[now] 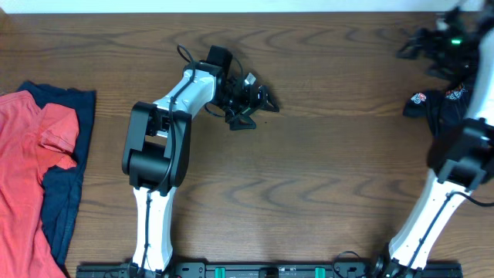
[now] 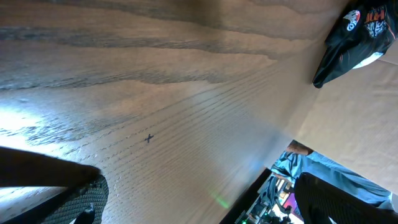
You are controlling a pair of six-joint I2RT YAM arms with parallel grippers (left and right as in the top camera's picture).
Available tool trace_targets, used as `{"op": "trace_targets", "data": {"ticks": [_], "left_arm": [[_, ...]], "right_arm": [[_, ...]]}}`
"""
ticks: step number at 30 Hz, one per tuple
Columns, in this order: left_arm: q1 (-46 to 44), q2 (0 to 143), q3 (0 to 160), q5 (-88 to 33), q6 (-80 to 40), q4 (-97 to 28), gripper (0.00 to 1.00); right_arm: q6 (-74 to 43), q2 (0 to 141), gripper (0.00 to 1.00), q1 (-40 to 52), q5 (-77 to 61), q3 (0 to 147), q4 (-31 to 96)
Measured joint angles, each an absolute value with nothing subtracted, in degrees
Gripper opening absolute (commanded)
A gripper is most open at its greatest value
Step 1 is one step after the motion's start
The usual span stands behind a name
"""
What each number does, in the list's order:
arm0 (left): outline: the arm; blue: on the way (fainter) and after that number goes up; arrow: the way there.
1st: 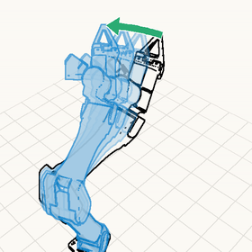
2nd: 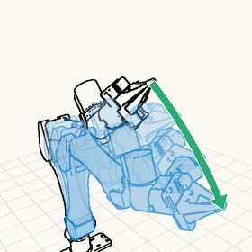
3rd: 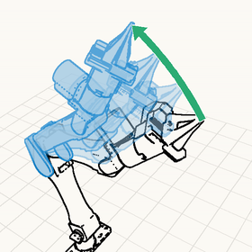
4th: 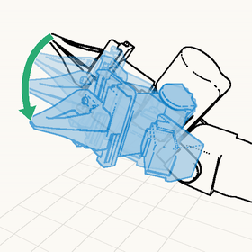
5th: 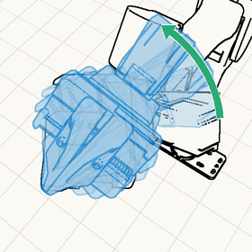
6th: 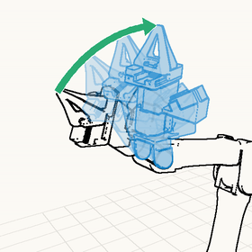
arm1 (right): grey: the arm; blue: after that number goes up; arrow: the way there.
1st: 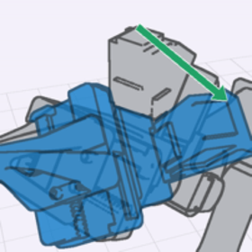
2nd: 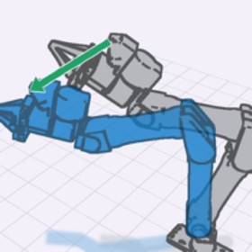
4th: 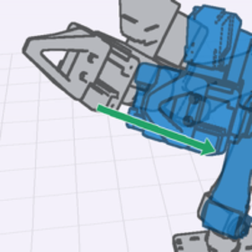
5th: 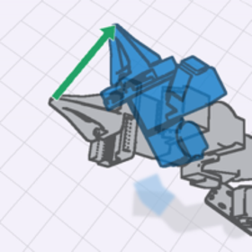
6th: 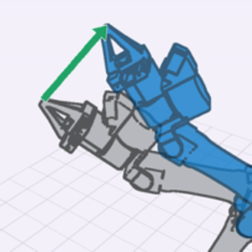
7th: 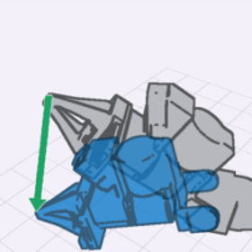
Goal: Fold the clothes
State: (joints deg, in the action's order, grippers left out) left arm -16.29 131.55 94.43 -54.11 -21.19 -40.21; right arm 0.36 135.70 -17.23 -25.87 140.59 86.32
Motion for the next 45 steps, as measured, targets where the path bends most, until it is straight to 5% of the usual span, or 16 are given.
{"op": "trace_targets", "data": {"ticks": [1, 3, 5, 20, 32, 38, 45], "left_arm": [[-16.3, 131.5, 94.4, -54.1, -21.2, -40.2, 0.98], [-16.3, 131.5, 94.4, -54.2, -21.2, -40.2, 0.98], [-16.2, 131.5, 94.4, -54.2, -21.2, -40.2, 0.98], [-14.0, 131.5, 94.4, -54.0, -21.2, -40.5, 0.98], [-0.7, 131.4, 94.4, -53.8, -20.6, -44.1, 0.98], [2.6, 130.3, 94.4, -50.3, -16.6, -47.2, 0.98], [1.7, 122.6, 92.1, -31.6, -14.7, -47.6, 0.98]], "right_arm": [[0.2, 135.7, 0.80, -16.0, -24.9, 140.1, 86.5], [-1.1, 135.7, 0.29, -13.8, -22.1, 138.8, 86.6], [-2.2, 135.7, 0.01, -13.0, -20.0, 137.5, 86.5], [-4.1, 135.7, 0.01, -14.9, -14.0, 124.3, 86.1], [-4.2, 125.6, 0.30, -14.9, -13.5, 124.3, 86.3], [-4.1, 118.6, 0.36, -14.9, -13.4, 124.3, 86.7], [-4.1, 116.3, 0.38, -13.8, -13.5, 124.3, 87.9]]}}
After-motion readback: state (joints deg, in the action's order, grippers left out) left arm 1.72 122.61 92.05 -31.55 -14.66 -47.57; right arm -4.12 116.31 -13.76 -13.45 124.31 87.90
